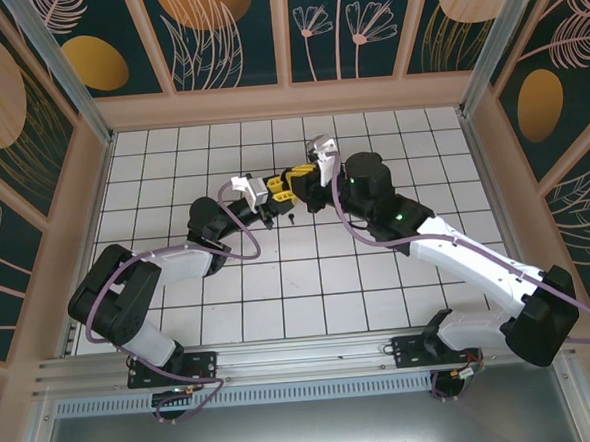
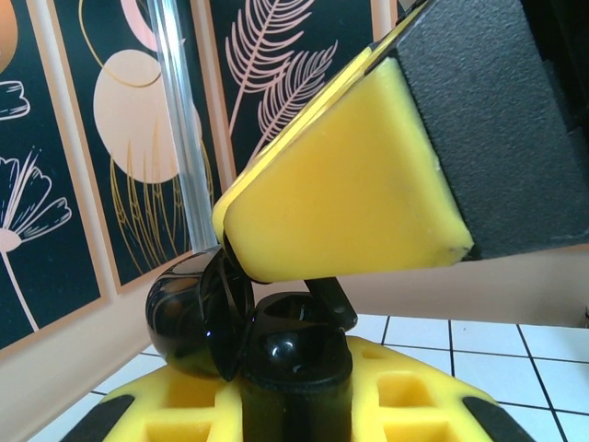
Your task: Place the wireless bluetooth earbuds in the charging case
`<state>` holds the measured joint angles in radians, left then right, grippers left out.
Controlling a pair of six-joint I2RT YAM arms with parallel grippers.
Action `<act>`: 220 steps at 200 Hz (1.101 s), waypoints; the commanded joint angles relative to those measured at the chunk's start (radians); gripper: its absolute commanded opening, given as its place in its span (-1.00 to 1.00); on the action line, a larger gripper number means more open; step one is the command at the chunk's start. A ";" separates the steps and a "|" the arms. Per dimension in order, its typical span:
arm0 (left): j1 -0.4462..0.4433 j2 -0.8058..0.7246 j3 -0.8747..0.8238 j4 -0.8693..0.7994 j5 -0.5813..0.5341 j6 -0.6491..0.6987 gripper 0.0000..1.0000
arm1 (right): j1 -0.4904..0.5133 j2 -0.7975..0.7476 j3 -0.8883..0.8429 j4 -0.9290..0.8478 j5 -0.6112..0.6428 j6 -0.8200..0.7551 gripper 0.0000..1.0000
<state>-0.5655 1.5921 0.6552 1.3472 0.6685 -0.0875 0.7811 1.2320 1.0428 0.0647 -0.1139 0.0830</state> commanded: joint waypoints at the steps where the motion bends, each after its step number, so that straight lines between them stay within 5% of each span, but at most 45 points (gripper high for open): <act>1: -0.011 -0.050 0.032 0.082 0.059 -0.011 -1.00 | 0.014 0.029 0.007 -0.014 0.077 -0.046 -0.72; 94: -0.010 -0.061 0.037 0.076 0.073 -0.027 -1.00 | 0.028 0.044 -0.025 0.011 0.133 -0.027 -0.76; 220: -0.011 -0.075 0.047 0.012 0.088 0.000 -1.00 | -0.029 -0.105 -0.035 0.137 -0.109 0.114 -0.79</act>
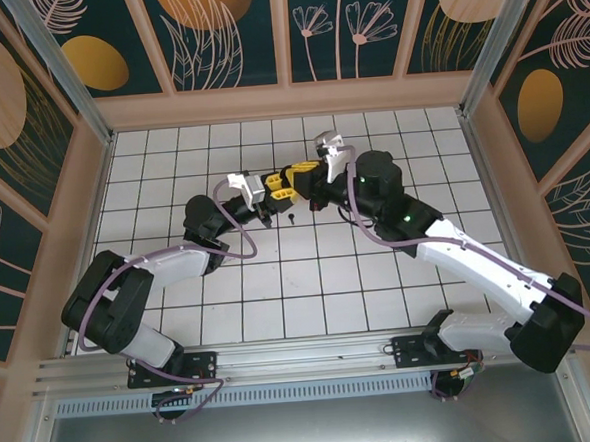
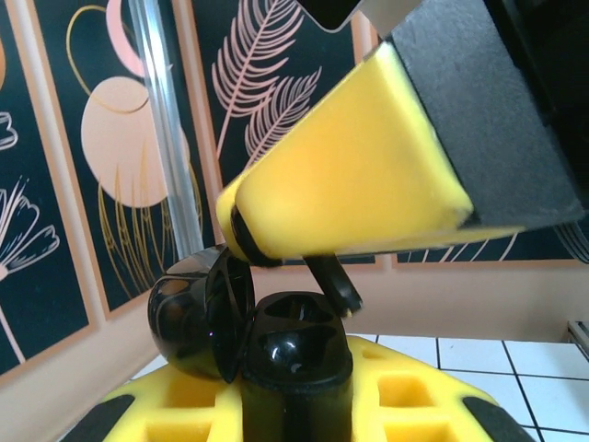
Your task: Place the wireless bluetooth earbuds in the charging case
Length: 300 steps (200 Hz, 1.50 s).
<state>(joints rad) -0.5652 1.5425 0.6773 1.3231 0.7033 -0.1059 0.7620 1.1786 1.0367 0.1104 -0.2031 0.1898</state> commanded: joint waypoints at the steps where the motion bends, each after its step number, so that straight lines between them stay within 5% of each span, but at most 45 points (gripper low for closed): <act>1: -0.011 -0.026 0.025 0.036 0.053 0.018 -1.00 | -0.010 -0.052 -0.031 0.093 -0.020 0.005 -0.79; 84: -0.012 -0.039 0.028 0.007 0.055 0.027 -1.00 | 0.003 -0.060 -0.100 0.232 -0.017 -0.038 -0.83; 300: -0.012 -0.062 0.051 -0.029 0.054 0.042 -1.00 | 0.041 -0.016 -0.090 0.045 0.104 -0.160 -0.89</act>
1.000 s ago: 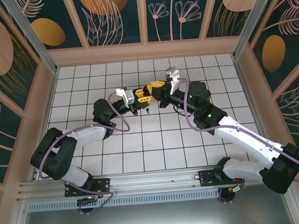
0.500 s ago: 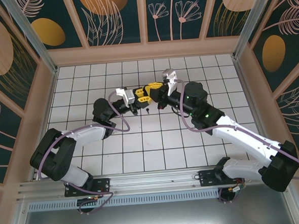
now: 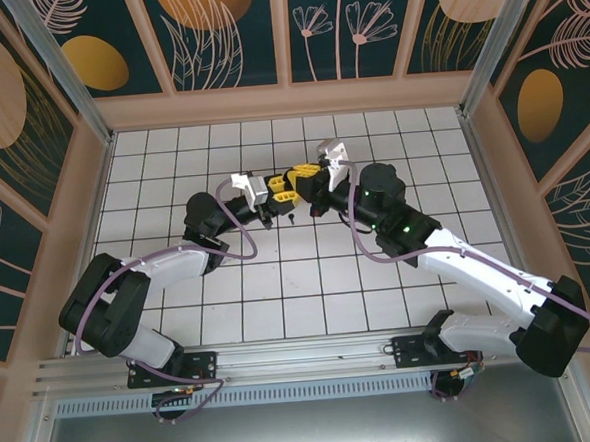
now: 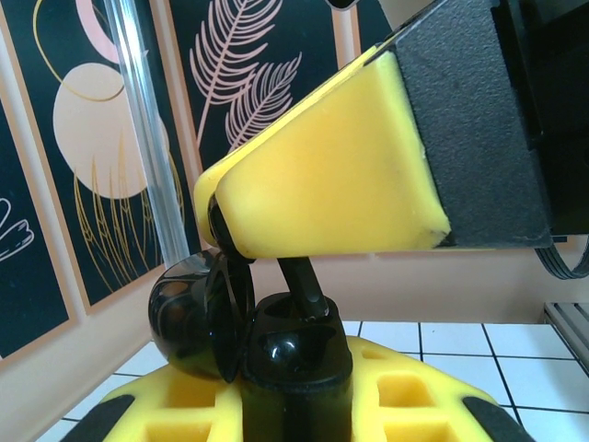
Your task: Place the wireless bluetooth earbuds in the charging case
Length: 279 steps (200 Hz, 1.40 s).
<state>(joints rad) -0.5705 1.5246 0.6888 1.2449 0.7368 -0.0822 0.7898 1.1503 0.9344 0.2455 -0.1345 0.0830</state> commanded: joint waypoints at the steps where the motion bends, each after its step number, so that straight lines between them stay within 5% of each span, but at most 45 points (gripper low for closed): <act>1: -0.006 -0.044 0.041 0.049 0.020 0.017 -1.00 | 0.014 0.012 0.013 -0.093 0.036 -0.054 -0.89; 156: -0.006 -0.052 0.058 0.010 0.003 0.026 -1.00 | 0.099 0.051 0.055 -0.254 0.232 -0.147 -0.96; 279: -0.006 -0.068 0.054 -0.001 0.013 0.030 -1.00 | 0.022 0.025 0.050 -0.244 0.154 -0.056 -1.00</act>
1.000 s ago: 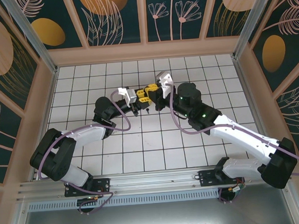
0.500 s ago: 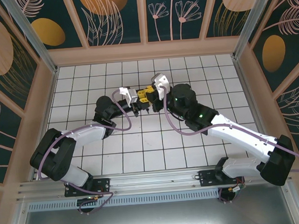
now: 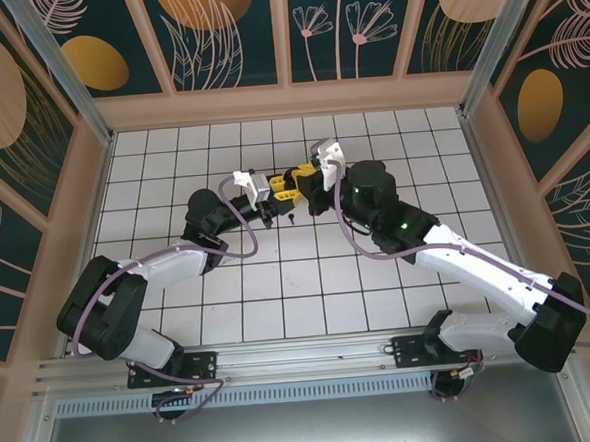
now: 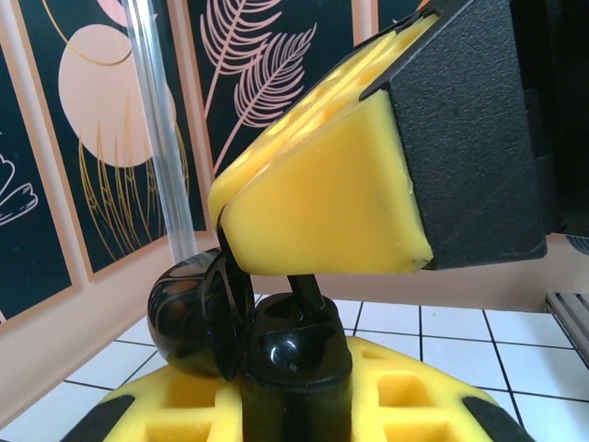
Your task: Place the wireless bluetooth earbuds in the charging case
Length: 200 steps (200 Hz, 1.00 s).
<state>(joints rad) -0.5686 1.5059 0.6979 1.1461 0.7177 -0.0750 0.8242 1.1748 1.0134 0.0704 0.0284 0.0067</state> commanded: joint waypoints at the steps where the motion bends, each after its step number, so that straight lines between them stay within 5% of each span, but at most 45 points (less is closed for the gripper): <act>1: -0.008 -0.049 0.045 0.099 0.032 0.023 -1.00 | -0.014 0.000 -0.028 -0.068 -0.009 0.021 -1.00; 86: -0.008 -0.034 0.050 0.100 0.032 0.019 -1.00 | 0.006 0.035 -0.006 -0.032 -0.112 0.032 -1.00; 200: -0.008 -0.030 0.060 0.089 0.031 0.018 -1.00 | 0.041 0.067 0.004 -0.082 -0.077 0.007 -1.00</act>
<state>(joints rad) -0.5629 1.5059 0.6983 1.1347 0.7181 -0.0750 0.8391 1.2076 1.0279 0.0895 -0.0193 0.0132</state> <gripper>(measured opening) 0.219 0.061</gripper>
